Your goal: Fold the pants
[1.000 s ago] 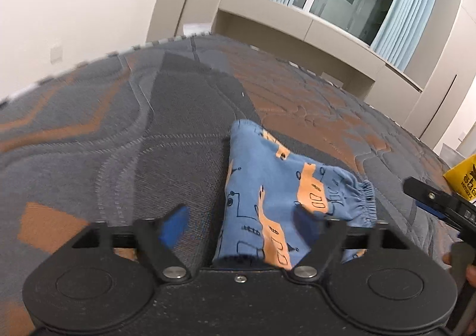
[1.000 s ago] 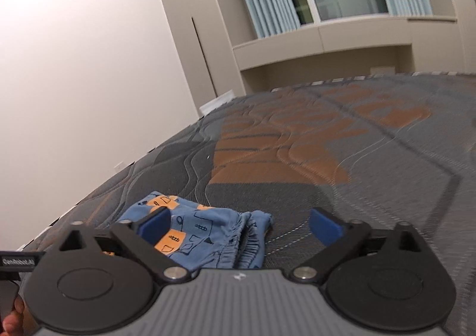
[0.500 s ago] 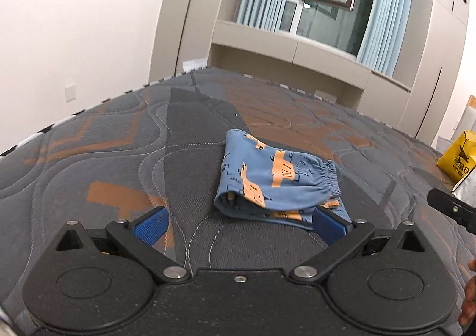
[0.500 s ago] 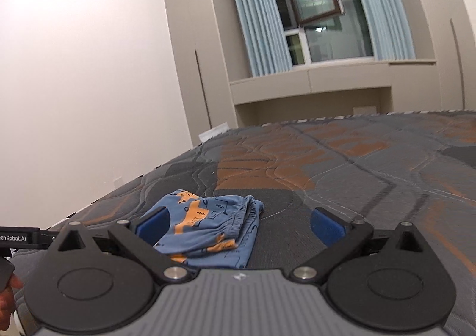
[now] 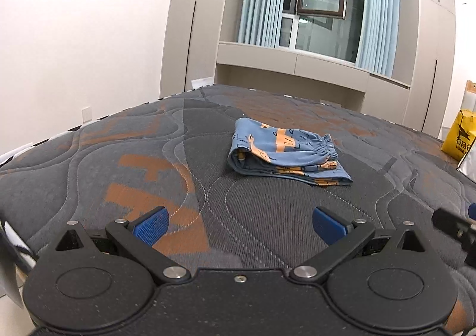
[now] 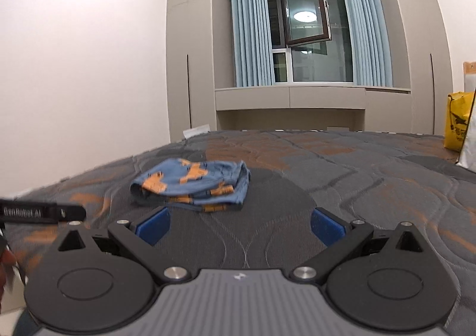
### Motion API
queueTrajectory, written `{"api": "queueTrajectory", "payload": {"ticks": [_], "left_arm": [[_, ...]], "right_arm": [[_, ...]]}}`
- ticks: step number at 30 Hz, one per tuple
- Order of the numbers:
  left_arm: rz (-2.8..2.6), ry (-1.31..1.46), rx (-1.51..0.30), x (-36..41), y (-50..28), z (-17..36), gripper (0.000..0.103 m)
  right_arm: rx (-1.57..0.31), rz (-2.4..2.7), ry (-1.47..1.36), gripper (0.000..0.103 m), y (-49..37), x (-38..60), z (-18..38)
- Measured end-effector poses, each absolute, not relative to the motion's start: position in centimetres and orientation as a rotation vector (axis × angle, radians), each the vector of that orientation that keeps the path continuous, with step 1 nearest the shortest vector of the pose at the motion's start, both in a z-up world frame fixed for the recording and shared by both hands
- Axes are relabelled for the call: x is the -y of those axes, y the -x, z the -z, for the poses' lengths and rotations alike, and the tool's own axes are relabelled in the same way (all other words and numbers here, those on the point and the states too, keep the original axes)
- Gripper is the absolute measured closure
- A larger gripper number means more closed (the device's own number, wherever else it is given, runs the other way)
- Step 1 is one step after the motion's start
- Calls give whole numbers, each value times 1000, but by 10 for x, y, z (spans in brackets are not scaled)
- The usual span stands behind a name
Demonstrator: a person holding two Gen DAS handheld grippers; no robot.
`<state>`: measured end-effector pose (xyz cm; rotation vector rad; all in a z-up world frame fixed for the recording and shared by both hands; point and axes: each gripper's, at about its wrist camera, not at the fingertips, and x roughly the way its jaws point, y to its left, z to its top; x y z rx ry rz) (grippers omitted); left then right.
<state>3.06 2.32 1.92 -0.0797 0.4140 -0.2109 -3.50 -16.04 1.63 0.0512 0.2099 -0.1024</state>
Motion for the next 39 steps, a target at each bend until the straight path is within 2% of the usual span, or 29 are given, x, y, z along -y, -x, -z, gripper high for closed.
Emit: {"api": "queueTrajectory", "payload": {"ticks": [7, 39], "left_arm": [[182, 40, -427, -22, -22, -7, 1], [185, 33, -454, -14, -20, -5, 1]], "right_arm": [[-295, 88, -52, 0, 41, 152, 6], [-319, 96, -73, 0, 36, 164, 8]]}}
